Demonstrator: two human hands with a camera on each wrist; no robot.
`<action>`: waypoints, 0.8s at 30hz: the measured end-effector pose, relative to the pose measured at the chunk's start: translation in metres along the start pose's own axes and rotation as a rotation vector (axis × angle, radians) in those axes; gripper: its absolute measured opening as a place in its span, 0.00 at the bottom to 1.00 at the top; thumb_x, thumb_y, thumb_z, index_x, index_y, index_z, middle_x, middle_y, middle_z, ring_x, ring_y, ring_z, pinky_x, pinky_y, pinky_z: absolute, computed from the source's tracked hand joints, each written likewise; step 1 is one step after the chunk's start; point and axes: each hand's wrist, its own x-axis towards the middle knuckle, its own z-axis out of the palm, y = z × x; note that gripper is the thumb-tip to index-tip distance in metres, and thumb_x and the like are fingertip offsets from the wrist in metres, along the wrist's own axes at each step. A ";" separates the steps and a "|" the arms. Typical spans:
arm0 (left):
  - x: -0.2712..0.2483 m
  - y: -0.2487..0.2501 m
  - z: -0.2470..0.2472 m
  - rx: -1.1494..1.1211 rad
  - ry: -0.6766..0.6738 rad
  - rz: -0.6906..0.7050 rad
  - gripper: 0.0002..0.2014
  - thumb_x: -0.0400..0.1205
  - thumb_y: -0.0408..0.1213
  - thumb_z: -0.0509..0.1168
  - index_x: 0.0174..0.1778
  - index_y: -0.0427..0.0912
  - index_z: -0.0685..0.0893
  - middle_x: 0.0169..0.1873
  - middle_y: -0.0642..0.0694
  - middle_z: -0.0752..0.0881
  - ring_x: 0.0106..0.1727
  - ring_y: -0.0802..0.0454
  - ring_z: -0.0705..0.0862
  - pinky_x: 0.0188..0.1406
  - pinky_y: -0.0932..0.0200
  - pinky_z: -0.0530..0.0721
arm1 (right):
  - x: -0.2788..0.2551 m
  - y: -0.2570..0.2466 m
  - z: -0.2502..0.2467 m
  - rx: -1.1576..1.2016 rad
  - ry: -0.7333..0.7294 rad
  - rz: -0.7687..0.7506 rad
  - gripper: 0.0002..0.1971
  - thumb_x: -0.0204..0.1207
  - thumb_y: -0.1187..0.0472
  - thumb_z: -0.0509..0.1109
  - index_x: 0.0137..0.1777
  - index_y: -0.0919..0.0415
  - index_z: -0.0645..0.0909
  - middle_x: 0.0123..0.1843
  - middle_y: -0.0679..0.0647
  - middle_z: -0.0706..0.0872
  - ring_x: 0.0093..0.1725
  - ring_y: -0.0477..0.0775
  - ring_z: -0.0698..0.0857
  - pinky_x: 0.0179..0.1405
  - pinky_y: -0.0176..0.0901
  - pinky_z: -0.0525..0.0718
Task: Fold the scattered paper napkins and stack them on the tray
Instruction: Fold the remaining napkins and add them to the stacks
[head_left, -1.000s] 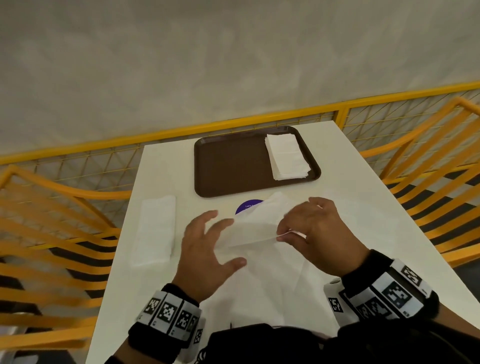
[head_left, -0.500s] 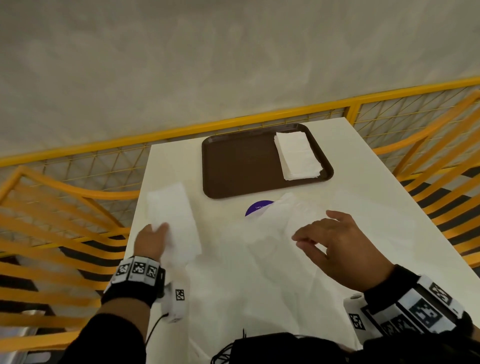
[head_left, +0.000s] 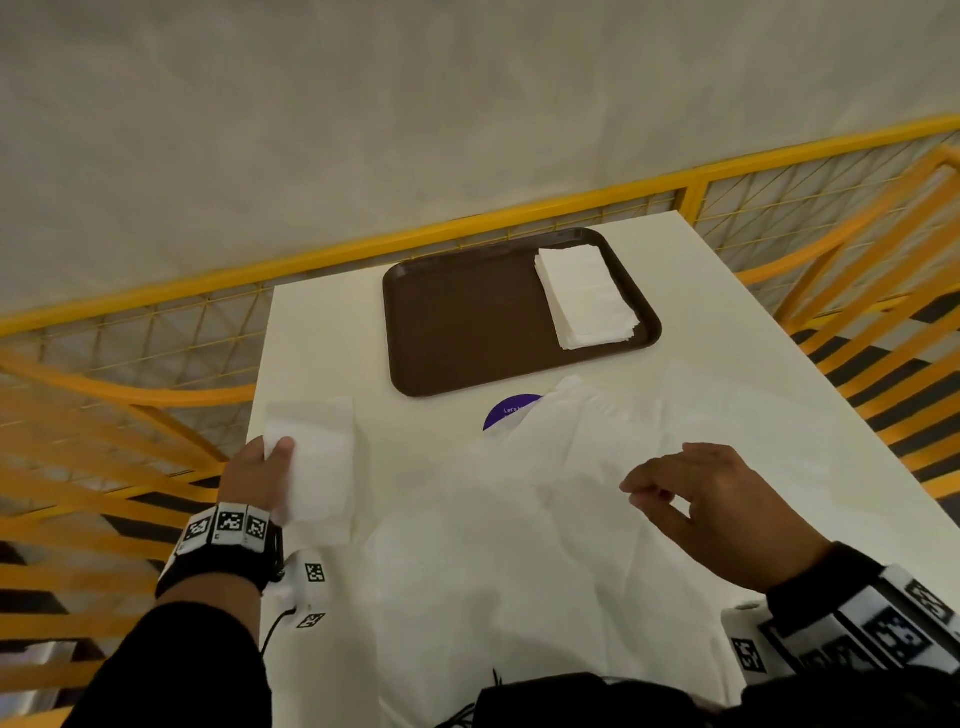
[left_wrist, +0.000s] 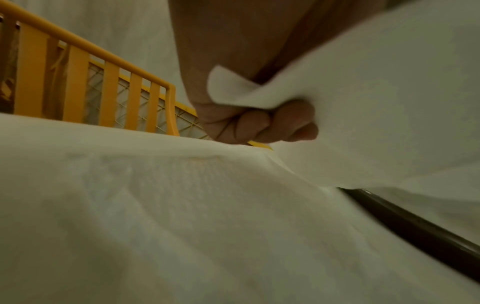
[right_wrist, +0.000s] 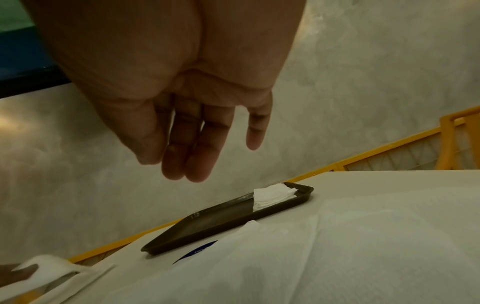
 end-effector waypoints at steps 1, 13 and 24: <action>0.002 -0.001 0.001 0.016 -0.001 -0.006 0.21 0.86 0.42 0.57 0.64 0.27 0.78 0.62 0.26 0.80 0.62 0.30 0.77 0.61 0.46 0.73 | -0.001 0.002 0.001 0.008 -0.010 0.005 0.04 0.74 0.54 0.70 0.45 0.43 0.84 0.33 0.22 0.76 0.33 0.24 0.76 0.58 0.36 0.71; 0.012 -0.008 0.013 0.232 -0.027 -0.161 0.31 0.81 0.47 0.65 0.73 0.28 0.69 0.74 0.30 0.71 0.74 0.31 0.70 0.73 0.42 0.68 | -0.012 0.013 0.012 -0.025 -0.285 0.181 0.08 0.78 0.51 0.68 0.55 0.44 0.84 0.46 0.37 0.87 0.43 0.33 0.80 0.48 0.27 0.77; -0.106 0.053 0.067 0.221 -0.092 0.270 0.16 0.74 0.57 0.67 0.53 0.54 0.80 0.51 0.47 0.83 0.57 0.43 0.81 0.62 0.43 0.78 | -0.026 -0.008 0.046 -0.334 -0.711 0.288 0.35 0.67 0.43 0.71 0.71 0.55 0.65 0.66 0.55 0.68 0.61 0.60 0.71 0.54 0.52 0.75</action>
